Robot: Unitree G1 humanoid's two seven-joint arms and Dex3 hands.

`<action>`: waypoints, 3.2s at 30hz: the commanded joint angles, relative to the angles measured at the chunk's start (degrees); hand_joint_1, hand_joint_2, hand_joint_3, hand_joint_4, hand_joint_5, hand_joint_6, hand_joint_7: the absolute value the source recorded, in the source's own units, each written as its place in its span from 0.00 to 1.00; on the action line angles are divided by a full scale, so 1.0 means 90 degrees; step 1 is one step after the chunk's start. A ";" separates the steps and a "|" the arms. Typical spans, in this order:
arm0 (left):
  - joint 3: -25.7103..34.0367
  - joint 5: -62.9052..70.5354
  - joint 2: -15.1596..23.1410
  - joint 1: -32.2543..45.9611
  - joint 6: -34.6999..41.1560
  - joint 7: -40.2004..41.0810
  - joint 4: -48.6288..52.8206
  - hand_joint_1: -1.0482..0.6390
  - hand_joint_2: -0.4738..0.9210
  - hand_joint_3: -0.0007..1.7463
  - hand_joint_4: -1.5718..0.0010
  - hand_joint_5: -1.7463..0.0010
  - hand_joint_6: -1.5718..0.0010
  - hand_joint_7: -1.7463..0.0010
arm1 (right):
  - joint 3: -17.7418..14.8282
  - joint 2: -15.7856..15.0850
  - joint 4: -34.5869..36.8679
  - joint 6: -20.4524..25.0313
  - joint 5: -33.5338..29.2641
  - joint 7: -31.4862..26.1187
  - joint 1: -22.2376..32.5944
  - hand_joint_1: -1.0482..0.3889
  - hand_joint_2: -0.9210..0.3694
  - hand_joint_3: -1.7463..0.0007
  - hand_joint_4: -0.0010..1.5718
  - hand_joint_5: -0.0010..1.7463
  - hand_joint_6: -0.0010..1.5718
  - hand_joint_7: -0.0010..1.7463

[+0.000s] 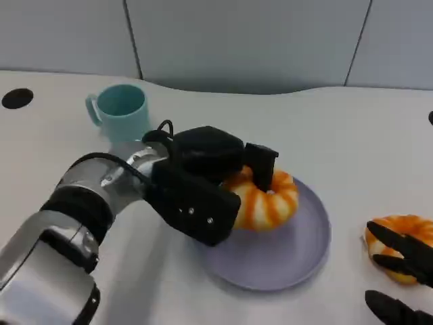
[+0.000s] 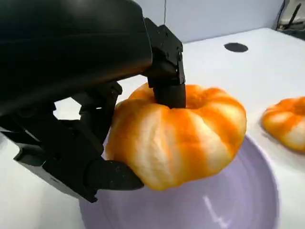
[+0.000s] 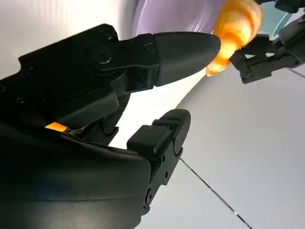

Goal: Grasp the bread from the table and place it into the plate.

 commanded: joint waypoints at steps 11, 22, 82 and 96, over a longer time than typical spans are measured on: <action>-0.0757 0.0796 -0.0184 -0.0572 0.0156 0.0819 0.0556 0.43 0.90 0.11 0.61 0.00 0.75 0.01 | -0.0033 0.0025 -0.0021 -0.0015 0.0023 -0.0106 0.0026 0.48 0.00 0.81 0.55 0.13 0.42 0.00; -0.0277 -0.0097 -0.0076 -0.0895 -0.0112 -0.1731 0.0611 0.27 0.94 0.00 0.97 0.33 0.80 0.53 | -0.0045 0.0021 -0.0077 0.0000 0.0029 -0.0124 0.0084 0.48 0.00 0.81 0.54 0.14 0.42 0.00; 0.4290 -0.5857 0.1642 0.4284 0.2284 -0.4688 -0.3459 0.26 1.00 0.03 0.78 0.33 0.61 0.93 | -0.0212 -0.0201 0.0477 -0.0149 0.0124 -0.0180 -0.0238 0.45 0.00 0.80 0.51 0.16 0.42 0.00; 0.4044 -0.5543 0.1716 0.5124 0.4238 -0.3969 -0.4600 0.35 1.00 0.01 0.78 0.04 0.78 0.21 | -0.0274 -0.0190 0.0675 -0.0076 0.0096 -0.0226 -0.0433 0.46 0.00 0.81 0.51 0.18 0.42 0.00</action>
